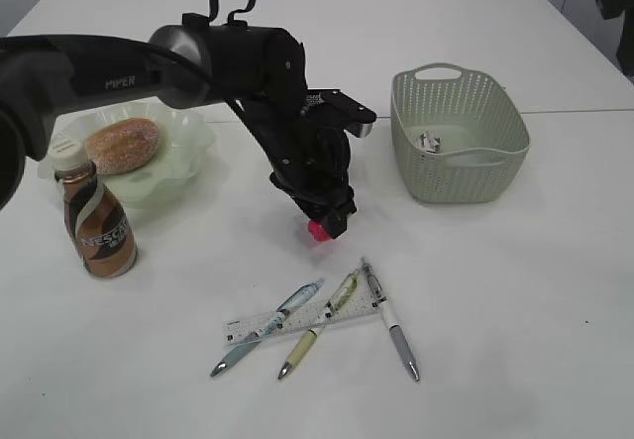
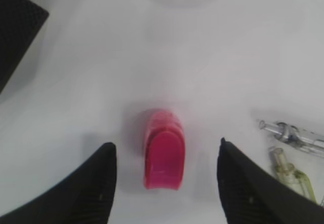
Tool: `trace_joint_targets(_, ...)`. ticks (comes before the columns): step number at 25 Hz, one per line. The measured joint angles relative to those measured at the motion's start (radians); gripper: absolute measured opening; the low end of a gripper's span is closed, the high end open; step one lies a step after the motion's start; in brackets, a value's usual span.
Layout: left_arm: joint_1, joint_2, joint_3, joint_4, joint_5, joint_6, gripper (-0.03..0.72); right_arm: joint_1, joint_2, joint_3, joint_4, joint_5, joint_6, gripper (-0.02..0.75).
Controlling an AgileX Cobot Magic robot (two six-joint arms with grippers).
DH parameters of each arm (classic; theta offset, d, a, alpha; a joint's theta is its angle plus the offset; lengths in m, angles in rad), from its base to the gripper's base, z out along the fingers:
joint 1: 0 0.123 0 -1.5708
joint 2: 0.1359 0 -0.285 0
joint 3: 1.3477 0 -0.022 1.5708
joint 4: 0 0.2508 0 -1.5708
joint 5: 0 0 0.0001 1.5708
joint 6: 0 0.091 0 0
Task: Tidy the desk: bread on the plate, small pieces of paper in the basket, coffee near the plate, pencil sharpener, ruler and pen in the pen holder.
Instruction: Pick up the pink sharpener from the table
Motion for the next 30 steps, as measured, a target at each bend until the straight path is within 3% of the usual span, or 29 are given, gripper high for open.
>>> trace_joint_targets(24, 0.0, 0.04, 0.0, -0.011, -0.046, 0.005, 0.434, 0.0, -0.004, 0.0, -0.017, -0.002, 0.001, 0.416)
trace_joint_targets(30, 0.0, 0.04, 0.0, -0.011, -0.05, 0.005, 0.347, 0.0, -0.004, 0.0, -0.024, -0.002, 0.001, 0.416)
